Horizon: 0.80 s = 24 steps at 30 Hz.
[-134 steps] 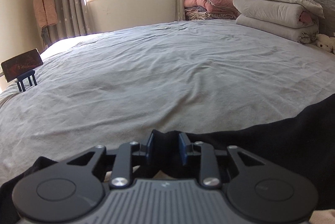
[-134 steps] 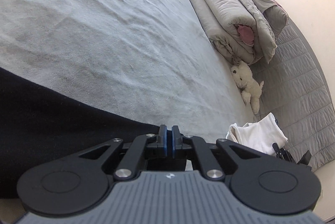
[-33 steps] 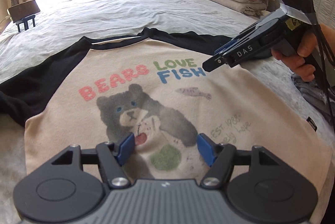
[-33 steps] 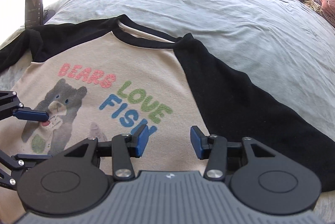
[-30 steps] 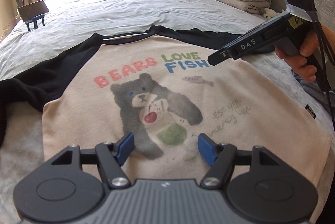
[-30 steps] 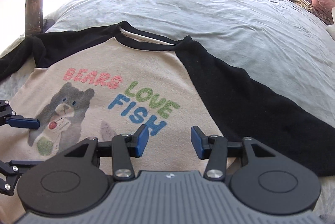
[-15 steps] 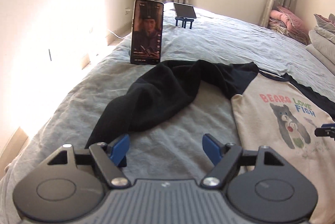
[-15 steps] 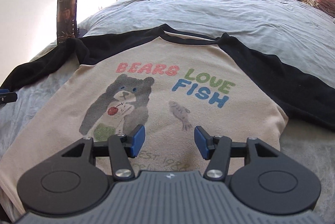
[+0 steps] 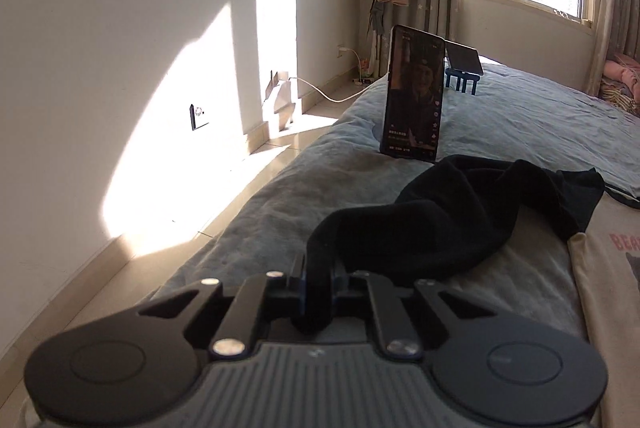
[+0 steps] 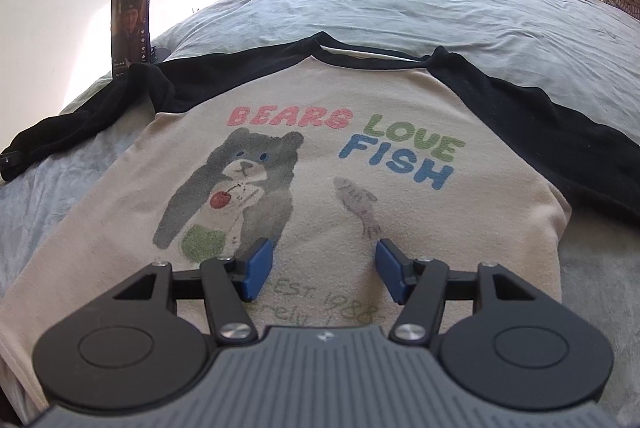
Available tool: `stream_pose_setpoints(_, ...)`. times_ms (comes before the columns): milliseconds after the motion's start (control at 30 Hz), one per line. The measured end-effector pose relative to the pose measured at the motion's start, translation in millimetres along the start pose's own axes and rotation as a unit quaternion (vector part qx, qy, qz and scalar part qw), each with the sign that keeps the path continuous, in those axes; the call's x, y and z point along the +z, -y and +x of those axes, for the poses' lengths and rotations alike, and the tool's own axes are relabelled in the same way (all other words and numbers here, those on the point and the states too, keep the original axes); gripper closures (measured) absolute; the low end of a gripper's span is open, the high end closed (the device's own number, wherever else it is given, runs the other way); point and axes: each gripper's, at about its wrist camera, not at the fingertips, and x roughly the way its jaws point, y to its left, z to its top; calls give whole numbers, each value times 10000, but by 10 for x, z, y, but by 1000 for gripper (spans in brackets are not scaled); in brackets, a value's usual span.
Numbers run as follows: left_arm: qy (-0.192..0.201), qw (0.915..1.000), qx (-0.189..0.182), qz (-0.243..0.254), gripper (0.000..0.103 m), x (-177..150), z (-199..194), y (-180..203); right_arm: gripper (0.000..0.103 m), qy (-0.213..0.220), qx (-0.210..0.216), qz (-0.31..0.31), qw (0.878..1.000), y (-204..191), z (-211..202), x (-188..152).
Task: Fold clothes
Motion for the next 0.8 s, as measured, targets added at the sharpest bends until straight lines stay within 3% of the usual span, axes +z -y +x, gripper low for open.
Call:
stream_pose_setpoints(100, 526, 9981, -316, 62, 93, 53, -222, 26, 41, 1, -31, -36, 10000, -15, 3, 0)
stream_pose_setpoints(133, 562, 9952, -779, 204, 93, 50, -290, 55, 41, 2, -36, -38, 10000, -16, 3, -1)
stream_pose_setpoints(167, 592, 9898, -1249, 348, 90, 47, -357, 86, 40, 3, -39, -39, 10000, -17, 6, -2)
stream_pose_setpoints(200, 418, 9780, -1961, 568, 82, 28, -401, 137, 39, 3, -40, -44, 10000, -18, 11, -3)
stream_pose_setpoints(300, 200, 9615, -2356, 1403, 60, -118, -509, 357, 39, 7, -51, -68, 10000, -29, 13, -7)
stream_pose_setpoints(367, 56, 9457, -2598, 1954, 55, -216, -580, 503, 39, 8, -54, -71, 10000, -34, 14, -6)
stream_pose_setpoints(500, -139, 9581, -2361, 1616, 40, -248, -580, 419, 38, 7, -44, -89, 10000, -38, 12, -10)
stream_pose_setpoints(600, -369, 9688, -2332, 751, 40, -234, -534, 210, 37, 5, -56, -127, 9999, -51, 15, -14)
stream_pose_setpoints(700, -363, 9697, -2368, 472, 42, -253, -521, 184, 36, 3, -77, -160, 9998, -72, 23, -17)
stream_pose_setpoints(800, -240, 9672, -2386, 834, 42, -259, -566, 372, 35, 4, -80, -163, 9998, -79, 26, -18)
